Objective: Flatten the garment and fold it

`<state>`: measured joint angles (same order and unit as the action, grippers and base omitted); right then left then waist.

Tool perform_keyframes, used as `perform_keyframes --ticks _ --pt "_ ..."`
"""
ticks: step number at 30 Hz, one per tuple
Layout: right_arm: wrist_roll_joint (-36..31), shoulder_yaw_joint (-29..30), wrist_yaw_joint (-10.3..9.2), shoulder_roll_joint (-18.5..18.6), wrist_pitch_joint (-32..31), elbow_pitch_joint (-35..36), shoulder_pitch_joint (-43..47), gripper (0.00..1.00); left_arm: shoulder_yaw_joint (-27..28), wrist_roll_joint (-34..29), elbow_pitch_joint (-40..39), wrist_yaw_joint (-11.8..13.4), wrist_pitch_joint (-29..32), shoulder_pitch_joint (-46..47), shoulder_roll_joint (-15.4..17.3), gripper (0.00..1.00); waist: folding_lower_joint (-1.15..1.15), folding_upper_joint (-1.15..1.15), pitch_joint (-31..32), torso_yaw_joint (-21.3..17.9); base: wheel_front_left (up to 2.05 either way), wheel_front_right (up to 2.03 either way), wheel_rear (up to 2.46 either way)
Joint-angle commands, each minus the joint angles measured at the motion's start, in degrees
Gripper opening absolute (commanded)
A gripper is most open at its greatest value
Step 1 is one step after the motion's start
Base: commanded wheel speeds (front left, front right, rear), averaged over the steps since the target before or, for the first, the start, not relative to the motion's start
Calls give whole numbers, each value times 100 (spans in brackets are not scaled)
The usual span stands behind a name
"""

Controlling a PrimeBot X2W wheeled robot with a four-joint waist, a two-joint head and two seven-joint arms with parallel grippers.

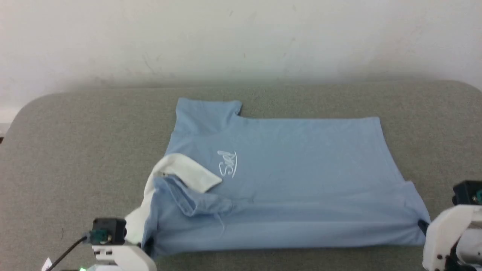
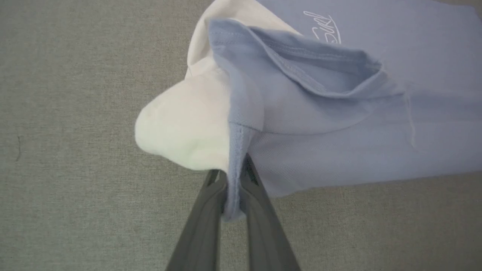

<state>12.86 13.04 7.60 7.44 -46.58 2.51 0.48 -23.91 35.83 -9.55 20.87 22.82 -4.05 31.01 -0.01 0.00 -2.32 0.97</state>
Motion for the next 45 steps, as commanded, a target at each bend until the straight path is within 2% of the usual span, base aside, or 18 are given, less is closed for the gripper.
perform_keyframes --ticks 1,8,15,19,20,21,22,23,24,30,33,39,43,45 --pt "38 108 -11 45 -164 226 261 0 33 55 -130 110 145 -238 128 0 1 0 267 12 0 0 0" --pt "69 402 -11 -127 -555 535 1049 0 -163 259 -392 204 552 -791 197 0 1 0 318 83 0 0 0" --pt "64 372 -11 -141 -362 155 1206 0 -333 354 28 -18 371 -786 -40 0 1 0 193 94 0 0 0" --pt "36 253 -11 -65 -127 -220 1061 0 -394 359 480 -227 140 -648 -174 0 1 0 74 79 0 0 0" --pt "30 234 -11 -57 -65 -307 1016 0 -408 364 599 -279 85 -613 -209 11 1 0 57 77 0 0 0" --pt "24 217 -11 -49 -11 -393 975 0 -421 364 712 -327 36 -578 -235 49 1 0 43 77 0 0 0" --pt "-3 204 -11 -35 48 -465 934 38 -430 353 822 -364 -13 -540 -252 100 1 0 30 78 0 0 0" --pt "-27 196 -11 -26 110 -533 893 94 -429 349 918 -389 -60 -502 -276 100 1 0 20 82 0 0 0" --pt "-40 198 -11 -26 160 -602 856 100 -429 338 996 -415 -109 -461 -293 100 1 0 16 87 0 0 0" --pt "65 149 -11 10 433 -767 670 100 -236 408 1084 -539 -585 -271 -433 100 1 0 107 123 0 0 0" --pt "157 77 -11 157 846 -672 576 100 -59 380 893 -508 -871 -205 -419 100 1 0 205 140 0 0 0" --pt "356 -426 -11 549 2484 -260 291 100 370 332 615 -459 -1698 -90 -498 100 1 0 351 82 0 0 0" --pt "356 -587 -11 611 3526 -142 175 100 550 170 577 -707 -2696 74 -635 100 1 0 379 34 0 0 0" --pt "263 -657 -11 618 3996 -59 170 100 525 -138 645 -809 -3234 171 -606 100 1 0 357 9 0 0 0"
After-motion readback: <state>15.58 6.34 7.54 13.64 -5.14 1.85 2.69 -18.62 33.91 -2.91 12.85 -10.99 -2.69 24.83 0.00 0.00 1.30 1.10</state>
